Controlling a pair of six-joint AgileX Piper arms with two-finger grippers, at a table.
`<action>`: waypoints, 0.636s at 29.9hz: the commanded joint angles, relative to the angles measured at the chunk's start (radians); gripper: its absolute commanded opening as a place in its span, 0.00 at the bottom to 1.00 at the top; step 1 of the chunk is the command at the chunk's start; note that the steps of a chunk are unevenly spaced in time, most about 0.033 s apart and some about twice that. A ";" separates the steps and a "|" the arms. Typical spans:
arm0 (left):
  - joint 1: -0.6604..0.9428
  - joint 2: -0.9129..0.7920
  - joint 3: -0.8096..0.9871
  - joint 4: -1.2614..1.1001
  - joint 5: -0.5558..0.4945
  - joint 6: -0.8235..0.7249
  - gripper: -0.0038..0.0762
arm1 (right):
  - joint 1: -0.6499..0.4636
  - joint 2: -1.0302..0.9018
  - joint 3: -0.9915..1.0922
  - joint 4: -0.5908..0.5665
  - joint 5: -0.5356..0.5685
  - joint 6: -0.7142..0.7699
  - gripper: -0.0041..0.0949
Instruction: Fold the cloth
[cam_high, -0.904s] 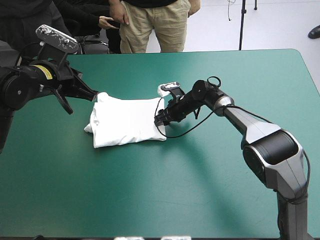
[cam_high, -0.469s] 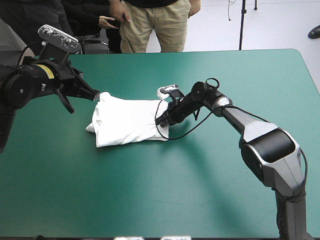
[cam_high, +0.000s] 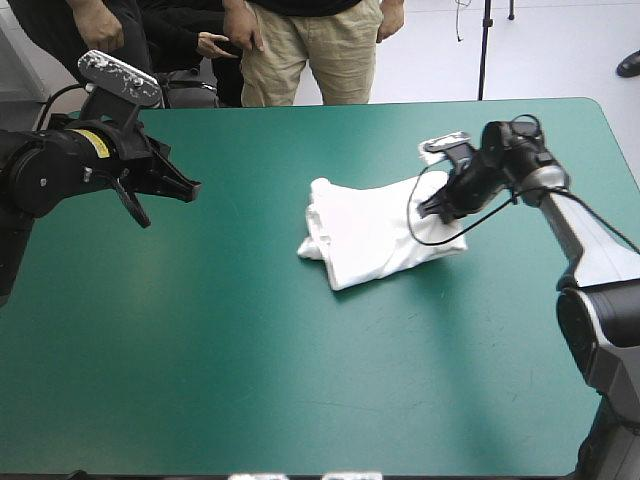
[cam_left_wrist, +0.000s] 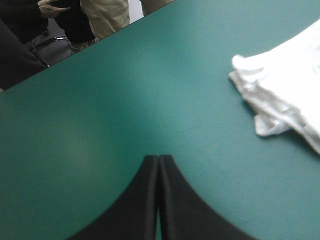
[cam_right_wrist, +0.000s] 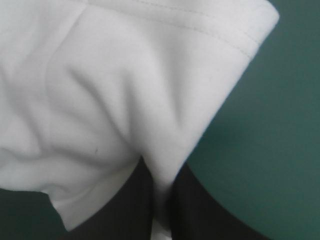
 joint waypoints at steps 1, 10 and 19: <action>-0.002 -0.024 -0.021 -0.001 -0.028 -0.008 0.03 | -0.137 -0.107 0.023 -0.074 0.026 0.032 0.04; -0.002 -0.024 -0.021 0.001 -0.030 -0.003 0.03 | -0.432 -0.198 0.240 -0.191 -0.051 0.086 0.04; -0.002 -0.024 -0.021 0.033 -0.037 0.000 0.03 | -0.536 -0.252 0.282 -0.219 -0.085 0.097 0.23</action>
